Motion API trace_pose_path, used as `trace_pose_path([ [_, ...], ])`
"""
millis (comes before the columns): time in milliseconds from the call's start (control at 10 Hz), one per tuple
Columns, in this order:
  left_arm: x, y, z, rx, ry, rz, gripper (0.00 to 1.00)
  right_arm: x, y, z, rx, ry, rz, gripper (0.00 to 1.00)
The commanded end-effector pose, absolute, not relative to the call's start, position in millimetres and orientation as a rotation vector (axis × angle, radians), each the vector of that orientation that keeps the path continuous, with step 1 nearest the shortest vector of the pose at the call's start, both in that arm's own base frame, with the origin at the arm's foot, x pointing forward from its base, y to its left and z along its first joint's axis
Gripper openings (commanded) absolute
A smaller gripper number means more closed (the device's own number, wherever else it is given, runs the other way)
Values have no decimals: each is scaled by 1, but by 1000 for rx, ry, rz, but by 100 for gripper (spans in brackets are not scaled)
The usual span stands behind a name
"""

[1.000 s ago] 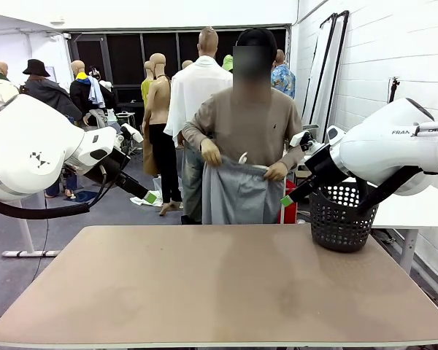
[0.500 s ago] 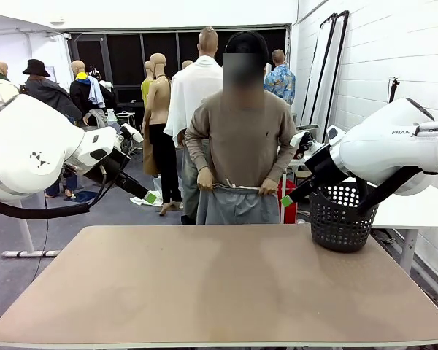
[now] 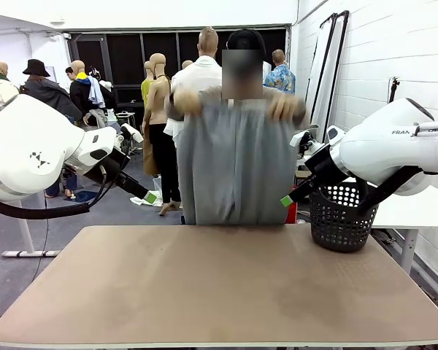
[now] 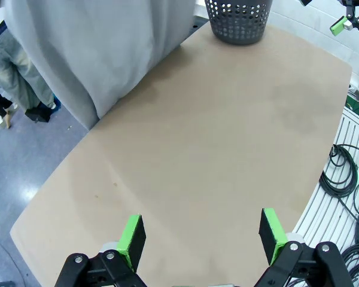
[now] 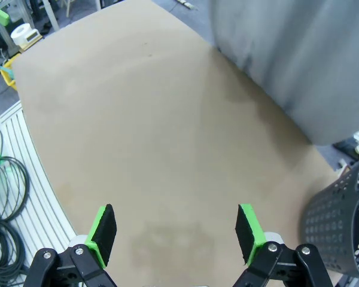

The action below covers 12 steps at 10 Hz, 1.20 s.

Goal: Fold the training pants.
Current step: Grab both ends of the Training pants handed by a person.

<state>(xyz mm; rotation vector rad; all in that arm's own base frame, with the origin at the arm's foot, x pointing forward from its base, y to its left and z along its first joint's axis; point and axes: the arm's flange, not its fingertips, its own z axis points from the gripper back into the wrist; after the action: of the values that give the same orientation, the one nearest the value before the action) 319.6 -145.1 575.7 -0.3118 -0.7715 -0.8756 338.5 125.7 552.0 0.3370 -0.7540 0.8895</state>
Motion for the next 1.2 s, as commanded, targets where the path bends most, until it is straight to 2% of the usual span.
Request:
trace_pose_path([
  [0,320,-144,575,-312,-767,-881,100,339,126,552,344,-753,888,100],
  [1100,320,-144,575,-312,-767,-881,100,339,126,552,344,-753,888,100],
])
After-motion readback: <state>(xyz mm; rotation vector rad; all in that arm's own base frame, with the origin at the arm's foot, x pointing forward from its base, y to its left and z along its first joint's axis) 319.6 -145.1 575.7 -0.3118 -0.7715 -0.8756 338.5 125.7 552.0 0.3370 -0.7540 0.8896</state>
